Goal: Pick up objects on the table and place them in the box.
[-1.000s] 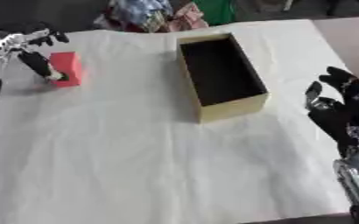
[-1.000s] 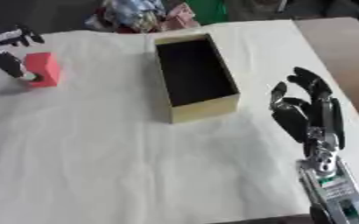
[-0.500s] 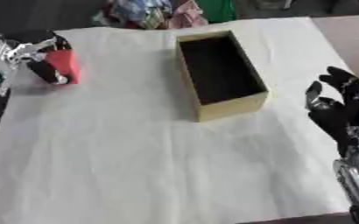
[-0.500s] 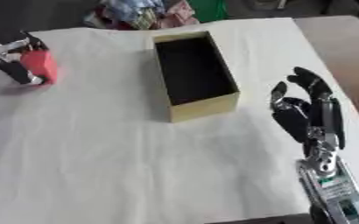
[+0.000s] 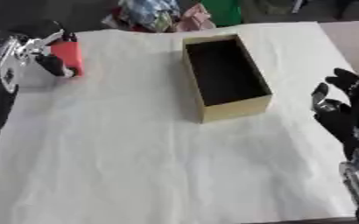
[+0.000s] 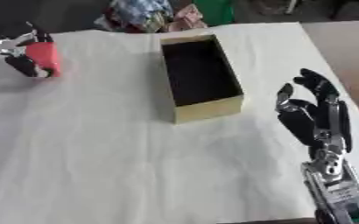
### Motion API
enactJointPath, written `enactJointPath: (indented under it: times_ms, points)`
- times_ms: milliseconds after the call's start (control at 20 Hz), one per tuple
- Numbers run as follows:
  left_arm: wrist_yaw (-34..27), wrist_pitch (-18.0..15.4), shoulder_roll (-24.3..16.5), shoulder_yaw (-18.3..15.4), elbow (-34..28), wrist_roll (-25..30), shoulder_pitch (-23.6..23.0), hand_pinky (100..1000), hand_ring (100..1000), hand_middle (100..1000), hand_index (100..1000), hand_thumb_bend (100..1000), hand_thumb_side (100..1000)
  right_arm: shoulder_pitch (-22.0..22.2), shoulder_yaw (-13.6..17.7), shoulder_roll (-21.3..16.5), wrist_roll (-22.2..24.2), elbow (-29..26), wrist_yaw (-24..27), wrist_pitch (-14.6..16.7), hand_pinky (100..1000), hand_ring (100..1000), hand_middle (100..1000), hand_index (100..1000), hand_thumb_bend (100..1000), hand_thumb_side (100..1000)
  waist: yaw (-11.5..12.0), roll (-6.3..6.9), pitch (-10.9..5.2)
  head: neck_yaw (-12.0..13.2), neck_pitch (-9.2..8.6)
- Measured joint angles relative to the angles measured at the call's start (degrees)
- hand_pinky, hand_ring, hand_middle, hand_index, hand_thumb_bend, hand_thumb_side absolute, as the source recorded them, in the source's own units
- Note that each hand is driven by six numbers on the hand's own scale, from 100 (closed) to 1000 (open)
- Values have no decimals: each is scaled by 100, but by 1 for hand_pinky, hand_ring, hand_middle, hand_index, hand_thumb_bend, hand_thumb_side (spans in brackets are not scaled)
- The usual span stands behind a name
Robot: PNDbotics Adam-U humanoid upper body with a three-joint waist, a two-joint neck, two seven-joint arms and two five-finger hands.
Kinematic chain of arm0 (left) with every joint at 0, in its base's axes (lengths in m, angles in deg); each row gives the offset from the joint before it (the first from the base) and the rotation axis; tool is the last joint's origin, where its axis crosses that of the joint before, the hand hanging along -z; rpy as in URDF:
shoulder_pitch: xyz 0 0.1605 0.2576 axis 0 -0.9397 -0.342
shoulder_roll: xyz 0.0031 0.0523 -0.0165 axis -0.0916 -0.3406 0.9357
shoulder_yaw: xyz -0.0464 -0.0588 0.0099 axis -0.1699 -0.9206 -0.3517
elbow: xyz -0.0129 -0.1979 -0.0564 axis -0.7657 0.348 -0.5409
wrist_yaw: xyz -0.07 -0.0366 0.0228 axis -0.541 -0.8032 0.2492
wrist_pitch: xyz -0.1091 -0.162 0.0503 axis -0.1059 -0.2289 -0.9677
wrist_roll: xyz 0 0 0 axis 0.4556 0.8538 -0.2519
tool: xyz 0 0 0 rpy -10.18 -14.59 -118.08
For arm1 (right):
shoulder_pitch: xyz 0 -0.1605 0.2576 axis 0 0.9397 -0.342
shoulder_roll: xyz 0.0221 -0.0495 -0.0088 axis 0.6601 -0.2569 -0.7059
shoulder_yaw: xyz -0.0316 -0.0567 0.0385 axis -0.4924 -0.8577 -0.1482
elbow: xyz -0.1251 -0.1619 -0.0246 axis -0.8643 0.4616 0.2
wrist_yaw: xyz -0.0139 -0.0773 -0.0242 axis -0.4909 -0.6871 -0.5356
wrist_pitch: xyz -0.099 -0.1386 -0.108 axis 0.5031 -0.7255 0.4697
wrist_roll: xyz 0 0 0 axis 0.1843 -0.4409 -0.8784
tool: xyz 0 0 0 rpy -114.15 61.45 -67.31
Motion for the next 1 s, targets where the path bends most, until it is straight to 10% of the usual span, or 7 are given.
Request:
enactJointPath:
  times_ms: [1000]
  points:
    - [-616, -515, 1564, 1040, -1213, -750, 508, 729, 591, 393, 701, 183, 144, -91, -215, 206, 277, 10, -1, -9, 648, 924, 705, 820, 100, 100, -227, -76, -75, 292, -2]
